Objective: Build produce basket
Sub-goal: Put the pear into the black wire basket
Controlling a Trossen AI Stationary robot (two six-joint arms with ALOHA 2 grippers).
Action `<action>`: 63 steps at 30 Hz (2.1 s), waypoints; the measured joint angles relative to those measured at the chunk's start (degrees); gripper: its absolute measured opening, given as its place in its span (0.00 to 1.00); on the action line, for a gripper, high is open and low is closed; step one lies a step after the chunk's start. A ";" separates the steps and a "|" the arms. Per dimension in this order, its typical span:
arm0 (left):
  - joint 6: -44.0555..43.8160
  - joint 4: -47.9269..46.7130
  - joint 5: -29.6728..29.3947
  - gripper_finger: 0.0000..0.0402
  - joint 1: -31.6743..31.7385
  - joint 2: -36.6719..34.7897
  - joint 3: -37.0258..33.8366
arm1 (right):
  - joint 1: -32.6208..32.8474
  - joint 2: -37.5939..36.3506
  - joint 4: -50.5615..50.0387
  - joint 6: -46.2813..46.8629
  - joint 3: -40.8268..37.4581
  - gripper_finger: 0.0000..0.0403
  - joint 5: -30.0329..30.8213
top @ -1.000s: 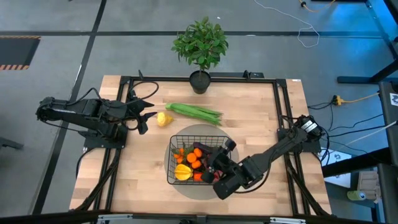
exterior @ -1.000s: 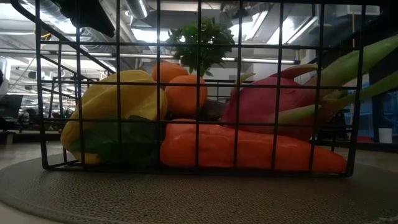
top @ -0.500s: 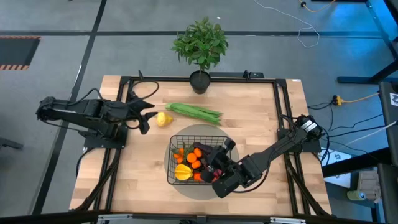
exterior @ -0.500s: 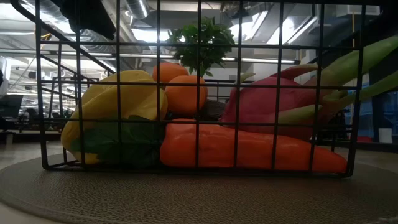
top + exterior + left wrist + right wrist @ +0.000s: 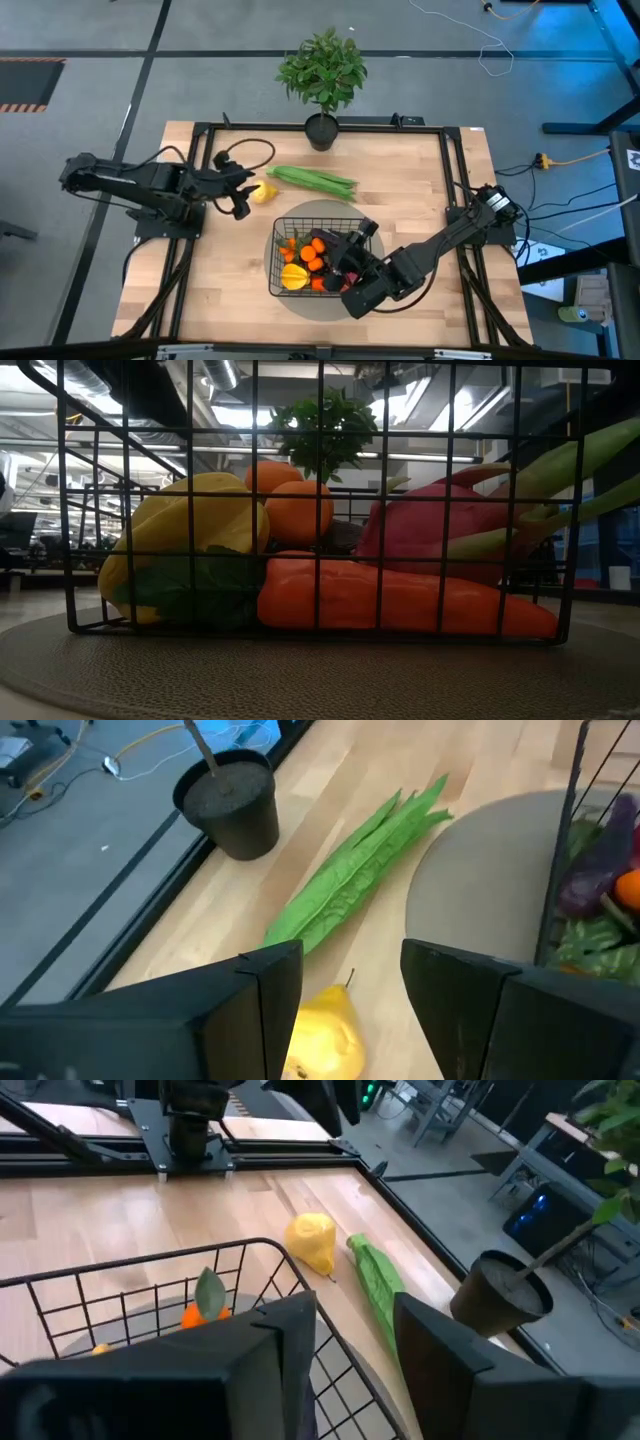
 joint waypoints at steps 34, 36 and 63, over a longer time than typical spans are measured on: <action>-20.02 -6.25 4.15 0.40 18.41 15.56 -2.38 | 2.72 -0.09 -12.18 16.93 0.00 0.34 -1.02; -18.98 -5.10 7.13 0.40 19.32 16.43 -2.46 | 2.72 -0.09 -12.22 17.32 -0.02 0.34 -1.54; -21.26 -13.31 18.48 0.40 24.87 25.46 -2.23 | 2.72 -0.11 -12.64 18.45 -0.04 0.34 -3.12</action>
